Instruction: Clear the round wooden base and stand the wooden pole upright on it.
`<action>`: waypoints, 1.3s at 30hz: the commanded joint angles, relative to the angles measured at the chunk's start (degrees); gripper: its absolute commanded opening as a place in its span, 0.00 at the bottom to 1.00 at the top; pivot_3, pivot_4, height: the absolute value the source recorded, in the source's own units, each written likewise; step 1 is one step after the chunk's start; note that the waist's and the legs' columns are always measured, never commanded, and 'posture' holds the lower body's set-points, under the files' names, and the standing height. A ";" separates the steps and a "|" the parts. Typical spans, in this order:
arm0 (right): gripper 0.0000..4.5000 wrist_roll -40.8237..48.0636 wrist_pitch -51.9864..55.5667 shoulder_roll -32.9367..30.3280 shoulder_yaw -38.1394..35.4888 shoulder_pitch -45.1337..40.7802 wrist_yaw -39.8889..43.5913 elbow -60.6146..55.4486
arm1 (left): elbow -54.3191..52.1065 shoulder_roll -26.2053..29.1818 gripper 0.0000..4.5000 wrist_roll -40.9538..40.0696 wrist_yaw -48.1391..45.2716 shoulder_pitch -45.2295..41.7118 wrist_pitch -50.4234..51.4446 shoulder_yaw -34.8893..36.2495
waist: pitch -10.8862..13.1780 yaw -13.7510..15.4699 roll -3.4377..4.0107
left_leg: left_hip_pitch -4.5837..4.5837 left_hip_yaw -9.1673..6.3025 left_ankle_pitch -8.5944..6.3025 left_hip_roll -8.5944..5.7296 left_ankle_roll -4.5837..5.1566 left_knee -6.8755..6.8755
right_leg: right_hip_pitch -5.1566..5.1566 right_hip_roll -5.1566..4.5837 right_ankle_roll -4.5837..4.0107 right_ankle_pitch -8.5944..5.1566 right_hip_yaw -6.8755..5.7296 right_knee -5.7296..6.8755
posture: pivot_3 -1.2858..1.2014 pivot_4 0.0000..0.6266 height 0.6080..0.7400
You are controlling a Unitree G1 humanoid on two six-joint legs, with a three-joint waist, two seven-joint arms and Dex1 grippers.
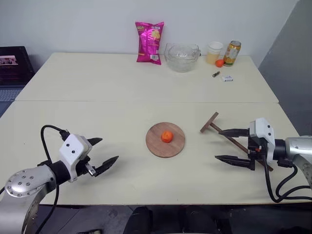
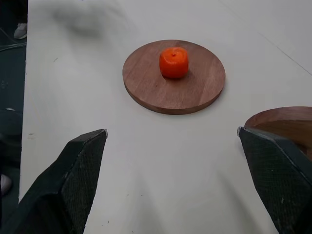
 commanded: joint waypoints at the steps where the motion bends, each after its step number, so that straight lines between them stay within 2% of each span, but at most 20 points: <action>1: 1.00 0.28 -1.48 0.23 -1.60 -0.53 -0.39 -0.85 | -0.40 0.78 1.00 -0.69 -0.37 -0.62 -1.50 1.78 | 0.00 0.00 0.00 | 0.00 0.00 0.00 0.00 0.00 0.00 | 0.00 0.00 0.00 0.00 0.00 0.00 | 0.52 0.24 1.00; 12: 1.00 0.79 -0.41 0.60 -1.33 -0.74 -1.76 -2.53 | 0.76 1.99 1.00 -3.25 -1.25 -4.56 -0.86 2.21 | 0.00 -0.03 0.00 | 0.00 0.00 0.00 0.00 0.00 0.00 | 0.00 0.00 0.00 0.00 0.00 -0.01 | 0.52 0.24 1.00; 16: 1.00 1.72 0.87 0.32 -2.13 -0.45 -2.62 -4.17 | 1.10 3.34 1.00 -3.52 -2.96 -7.15 -1.20 -0.07 | 0.00 -0.01 0.00 | -0.01 -0.01 0.00 0.00 0.00 0.00 | 0.00 0.00 0.00 0.00 -0.01 0.00 | 0.52 0.24 1.00; 25: 1.00 6.16 7.08 0.66 -6.00 2.98 -7.86 -12.14 | 4.36 4.15 1.00 -1.39 -8.05 -19.52 -2.72 -14.21 | 0.01 0.17 0.00 | -0.04 -0.01 0.00 -0.02 0.00 0.01 | -0.01 0.00 0.01 0.00 -0.01 -0.02 | 0.52 0.24 1.00; 32: 1.00 5.43 10.35 1.96 -6.93 8.29 -14.75 -18.11 | 17.10 -0.94 1.00 5.63 -11.59 -32.45 -9.21 -27.49 | 0.00 0.21 0.00 | -0.05 0.01 0.00 -0.03 -0.01 0.01 | -0.01 0.01 0.01 0.00 -0.01 0.00 | 0.52 0.24 1.00; 39: 1.00 5.02 10.46 2.05 -7.67 11.84 -16.91 -20.95 | 28.10 -6.88 1.00 10.20 -14.19 -39.07 -15.39 -34.42 | 0.01 -0.08 -0.01 | -0.07 0.04 0.01 -0.04 0.00 0.04 | -0.03 0.03 0.02 0.00 0.00 0.01 | 0.52 0.24 1.00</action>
